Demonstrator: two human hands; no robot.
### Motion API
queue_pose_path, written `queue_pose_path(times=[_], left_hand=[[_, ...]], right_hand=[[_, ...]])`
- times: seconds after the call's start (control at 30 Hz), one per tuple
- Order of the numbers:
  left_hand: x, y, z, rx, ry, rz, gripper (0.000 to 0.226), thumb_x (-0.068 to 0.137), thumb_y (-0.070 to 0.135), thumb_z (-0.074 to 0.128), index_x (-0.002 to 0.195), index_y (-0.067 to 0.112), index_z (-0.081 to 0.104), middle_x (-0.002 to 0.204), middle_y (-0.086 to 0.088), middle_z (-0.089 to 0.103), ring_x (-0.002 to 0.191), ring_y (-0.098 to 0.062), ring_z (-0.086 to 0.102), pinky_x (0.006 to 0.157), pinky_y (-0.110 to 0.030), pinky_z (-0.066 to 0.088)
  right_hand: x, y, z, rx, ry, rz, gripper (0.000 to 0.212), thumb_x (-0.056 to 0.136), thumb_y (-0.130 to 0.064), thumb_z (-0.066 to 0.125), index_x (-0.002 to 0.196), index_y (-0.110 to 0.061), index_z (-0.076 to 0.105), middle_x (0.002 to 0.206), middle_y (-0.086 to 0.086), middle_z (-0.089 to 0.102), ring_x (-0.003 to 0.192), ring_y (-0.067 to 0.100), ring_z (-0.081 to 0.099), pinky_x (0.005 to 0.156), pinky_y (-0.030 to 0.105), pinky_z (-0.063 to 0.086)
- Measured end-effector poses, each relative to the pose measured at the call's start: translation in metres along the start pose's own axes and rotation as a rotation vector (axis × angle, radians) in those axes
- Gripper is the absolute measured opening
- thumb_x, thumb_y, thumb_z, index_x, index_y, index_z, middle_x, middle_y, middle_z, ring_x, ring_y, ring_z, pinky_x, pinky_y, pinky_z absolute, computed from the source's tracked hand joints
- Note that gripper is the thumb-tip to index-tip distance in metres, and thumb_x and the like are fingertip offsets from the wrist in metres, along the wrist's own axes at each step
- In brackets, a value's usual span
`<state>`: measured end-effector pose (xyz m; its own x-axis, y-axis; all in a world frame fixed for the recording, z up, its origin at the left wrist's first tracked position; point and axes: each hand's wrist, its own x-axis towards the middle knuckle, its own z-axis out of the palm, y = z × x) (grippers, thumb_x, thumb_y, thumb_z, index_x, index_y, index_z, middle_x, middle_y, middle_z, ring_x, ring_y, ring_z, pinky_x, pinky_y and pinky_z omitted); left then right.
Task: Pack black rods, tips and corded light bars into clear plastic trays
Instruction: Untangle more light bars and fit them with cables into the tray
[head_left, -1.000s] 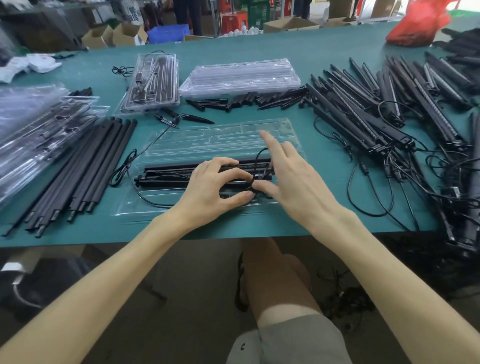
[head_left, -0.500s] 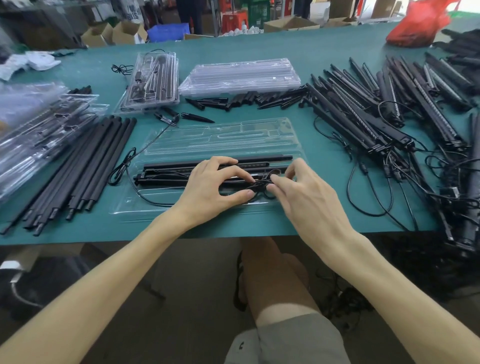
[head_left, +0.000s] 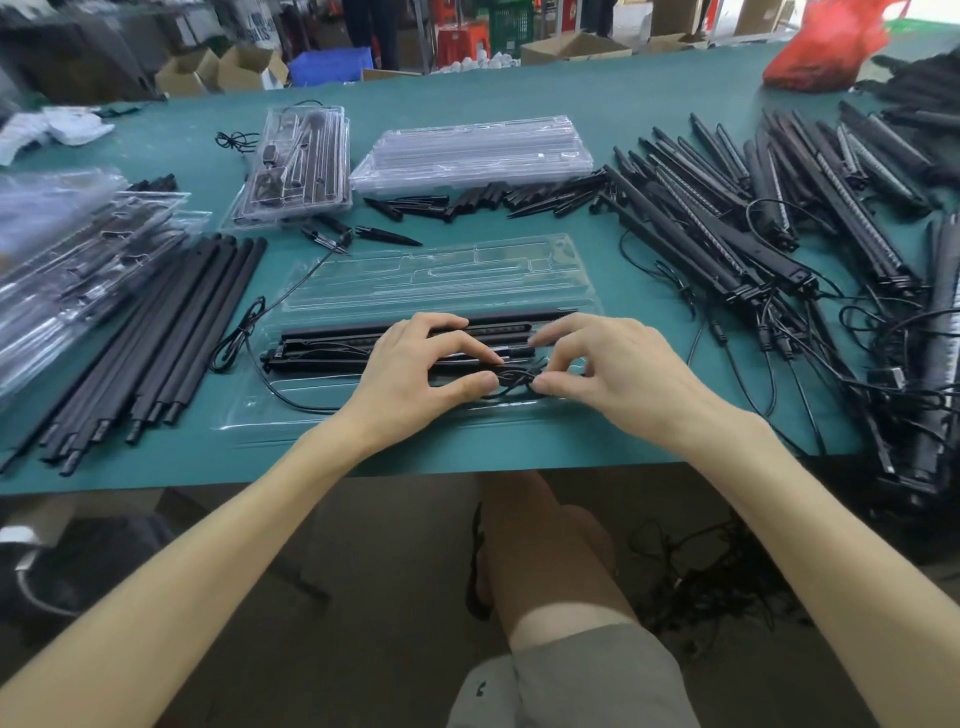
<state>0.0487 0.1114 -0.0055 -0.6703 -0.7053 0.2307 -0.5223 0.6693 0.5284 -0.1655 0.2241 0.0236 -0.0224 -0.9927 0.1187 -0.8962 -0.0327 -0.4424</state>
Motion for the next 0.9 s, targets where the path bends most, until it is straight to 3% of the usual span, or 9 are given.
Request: queue_pose_path(times=[0.1,0.2,0.27,0.43,0.6,0.77,0.9], left_hand=[[-0.001,0.002,0.0,-0.002,0.003,-0.009,0.039,0.081,0.071,0.053,0.107,0.047,0.071,0.138,0.013,0.05,0.132,-0.01,0.04,0.115,-0.043,0.026],[-0.002,0.005,-0.001,-0.007,0.006,-0.023,0.038,0.082,0.069,0.053,0.106,0.046,0.071,0.138,0.014,0.05,0.132,-0.01,0.04,0.115,-0.042,0.025],[-0.002,0.006,-0.001,-0.011,0.001,-0.037,0.03,0.085,0.064,0.059,0.106,0.047,0.071,0.138,0.015,0.05,0.133,-0.009,0.039,0.115,-0.04,0.024],[-0.001,0.01,-0.003,-0.033,-0.005,-0.079,0.021,0.084,0.056,0.07,0.103,0.047,0.071,0.136,0.016,0.049,0.133,-0.009,0.037,0.113,-0.035,0.023],[0.003,0.017,-0.005,-0.075,-0.019,-0.135,0.017,0.082,0.054,0.074,0.097,0.046,0.071,0.131,0.014,0.049,0.13,-0.009,0.034,0.112,-0.036,0.024],[0.01,0.024,-0.005,-0.036,-0.039,-0.171,0.017,0.083,0.051,0.074,0.095,0.04,0.071,0.127,0.01,0.048,0.129,-0.013,0.032,0.111,-0.038,0.025],[0.011,0.026,-0.006,-0.027,-0.044,-0.189,0.016,0.083,0.051,0.075,0.092,0.039,0.07,0.125,0.01,0.047,0.127,-0.012,0.031,0.111,-0.038,0.024]], right_hand=[[0.001,0.004,0.001,0.091,-0.01,0.024,0.021,0.085,-0.04,0.077,0.068,-0.035,0.065,0.107,-0.02,0.069,0.073,-0.021,0.048,0.069,0.018,0.033],[0.003,0.006,0.005,0.152,0.021,0.088,0.018,0.079,-0.039,0.082,0.07,-0.033,0.068,0.092,-0.021,0.067,0.07,-0.013,0.048,0.067,0.023,0.033],[0.005,0.006,0.008,0.177,0.049,0.131,0.019,0.076,-0.037,0.085,0.074,-0.031,0.067,0.08,-0.021,0.063,0.066,-0.009,0.048,0.062,0.02,0.032],[0.007,0.004,0.01,0.177,0.076,0.142,0.025,0.071,-0.034,0.088,0.08,-0.027,0.065,0.081,-0.019,0.066,0.074,-0.008,0.053,0.064,0.016,0.033],[0.009,0.003,0.01,0.139,0.072,0.2,0.027,0.07,-0.043,0.087,0.083,-0.028,0.07,0.082,-0.016,0.064,0.075,0.001,0.052,0.073,0.031,0.033],[0.013,0.004,0.007,0.12,0.069,0.179,0.028,0.069,-0.044,0.089,0.076,-0.023,0.071,0.078,-0.012,0.057,0.076,0.005,0.055,0.064,0.027,0.037],[0.016,0.003,0.004,0.166,0.026,0.16,0.028,0.069,-0.038,0.09,0.076,-0.021,0.069,0.083,-0.004,0.058,0.079,0.015,0.056,0.067,0.032,0.044]])
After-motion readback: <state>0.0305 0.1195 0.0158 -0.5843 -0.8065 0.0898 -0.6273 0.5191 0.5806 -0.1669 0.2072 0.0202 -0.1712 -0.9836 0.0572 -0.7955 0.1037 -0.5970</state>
